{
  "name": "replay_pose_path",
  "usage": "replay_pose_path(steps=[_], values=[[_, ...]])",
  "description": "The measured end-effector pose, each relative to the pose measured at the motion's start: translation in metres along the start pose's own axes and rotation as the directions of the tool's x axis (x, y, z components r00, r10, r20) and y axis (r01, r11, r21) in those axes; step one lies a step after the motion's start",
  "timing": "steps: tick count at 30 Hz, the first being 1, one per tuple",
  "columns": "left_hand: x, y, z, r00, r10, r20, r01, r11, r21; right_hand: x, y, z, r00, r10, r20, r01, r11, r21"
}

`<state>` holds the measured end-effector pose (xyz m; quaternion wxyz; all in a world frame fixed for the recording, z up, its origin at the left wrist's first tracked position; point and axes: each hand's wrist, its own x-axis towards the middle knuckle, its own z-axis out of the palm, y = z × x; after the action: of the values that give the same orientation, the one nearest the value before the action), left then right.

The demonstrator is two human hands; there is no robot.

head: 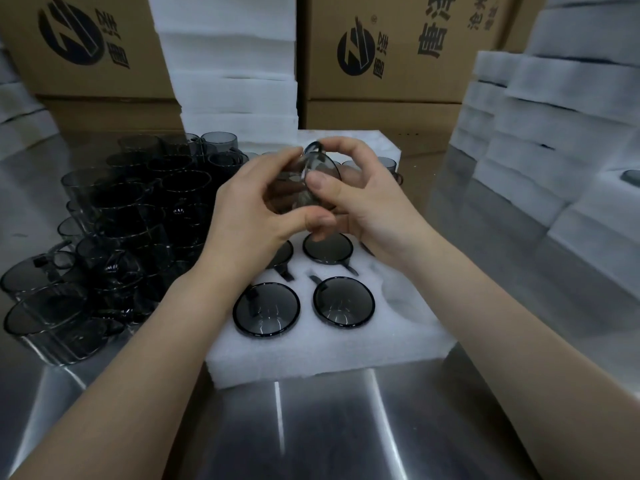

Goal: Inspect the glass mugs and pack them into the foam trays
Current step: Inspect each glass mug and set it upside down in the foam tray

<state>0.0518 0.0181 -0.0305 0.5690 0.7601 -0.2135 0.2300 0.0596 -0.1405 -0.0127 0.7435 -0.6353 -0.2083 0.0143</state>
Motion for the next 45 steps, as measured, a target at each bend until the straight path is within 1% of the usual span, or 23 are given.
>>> replay_pose_path(steps=[4,6,9,12,14,16,18,20,23,26,28,31,33,35,37,38,40,42,44,45], values=[[-0.002,0.004,0.0,0.998,0.042,0.036,-0.043,0.998,0.036,0.001,0.003,0.0,0.995,-0.041,-0.085,0.037,0.998,-0.05],[-0.002,0.005,0.0,0.998,0.055,0.041,-0.056,0.998,0.029,0.002,0.003,0.001,0.995,-0.038,-0.093,0.035,0.999,-0.031],[-0.001,0.004,0.001,0.999,0.023,0.033,-0.023,1.0,-0.014,0.002,0.002,0.0,0.997,-0.003,-0.071,0.006,0.999,0.034],[-0.001,0.003,0.0,1.0,0.003,-0.003,-0.004,0.998,-0.069,0.003,-0.001,-0.003,0.997,0.072,0.003,-0.071,0.984,0.164],[-0.001,0.002,-0.001,0.999,0.006,-0.033,-0.01,0.996,-0.092,0.002,-0.004,-0.005,0.988,0.116,0.104,-0.14,0.955,0.26],[0.0,0.001,-0.003,0.998,0.001,-0.058,-0.008,0.993,-0.117,0.001,-0.005,-0.007,0.972,0.122,0.2,-0.177,0.941,0.288],[0.0,0.0,-0.003,0.998,-0.008,-0.058,0.0,0.991,-0.136,0.001,-0.004,-0.007,0.964,0.106,0.242,-0.172,0.948,0.267],[0.0,0.0,-0.002,0.999,-0.002,-0.04,-0.003,0.991,-0.131,0.001,-0.003,-0.005,0.971,0.099,0.216,-0.148,0.963,0.225],[-0.001,0.0,-0.001,1.0,0.016,0.003,-0.016,0.994,-0.112,0.001,0.0,-0.003,0.989,0.1,0.11,-0.117,0.979,0.165],[-0.002,0.002,0.0,0.998,0.035,0.055,-0.031,0.996,-0.082,0.0,0.001,-0.002,0.997,0.08,0.021,-0.082,0.995,0.065],[-0.002,0.004,0.0,0.995,0.064,0.076,-0.063,0.998,-0.017,0.0,0.001,0.0,0.998,0.054,-0.03,-0.054,0.998,-0.02],[-0.003,0.005,0.001,0.987,0.133,0.095,-0.146,0.978,0.151,0.0,0.001,0.004,0.992,0.003,-0.125,-0.021,0.989,-0.144],[-0.002,0.005,0.002,0.979,0.16,0.124,-0.185,0.956,0.229,0.001,0.002,0.005,0.981,-0.015,-0.191,-0.02,0.984,-0.18],[-0.002,0.004,0.003,0.973,0.176,0.151,-0.211,0.941,0.263,0.002,0.002,0.003,0.978,0.034,-0.205,-0.066,0.987,-0.148],[-0.002,0.004,0.003,0.979,0.142,0.147,-0.178,0.947,0.267,0.005,0.001,0.001,0.978,0.107,-0.179,-0.12,0.991,-0.062],[-0.002,0.004,0.003,0.984,0.115,0.134,-0.146,0.958,0.247,0.006,0.0,0.0,0.977,0.137,-0.165,-0.138,0.99,0.002],[-0.003,0.005,0.003,0.994,0.052,0.099,-0.067,0.987,0.148,0.007,-0.003,-0.003,0.977,0.181,-0.114,-0.167,0.978,0.124],[-0.004,0.005,0.002,0.997,0.008,0.076,-0.012,0.998,0.056,0.006,-0.007,-0.004,0.978,0.204,-0.041,-0.193,0.962,0.195],[-0.004,0.005,0.001,0.998,0.015,0.054,-0.018,0.998,0.064,0.006,-0.008,-0.004,0.975,0.219,-0.04,-0.21,0.962,0.173],[-0.004,0.005,0.001,0.999,0.029,0.039,-0.032,0.996,0.086,0.006,-0.007,-0.003,0.973,0.211,-0.089,-0.202,0.974,0.101]])
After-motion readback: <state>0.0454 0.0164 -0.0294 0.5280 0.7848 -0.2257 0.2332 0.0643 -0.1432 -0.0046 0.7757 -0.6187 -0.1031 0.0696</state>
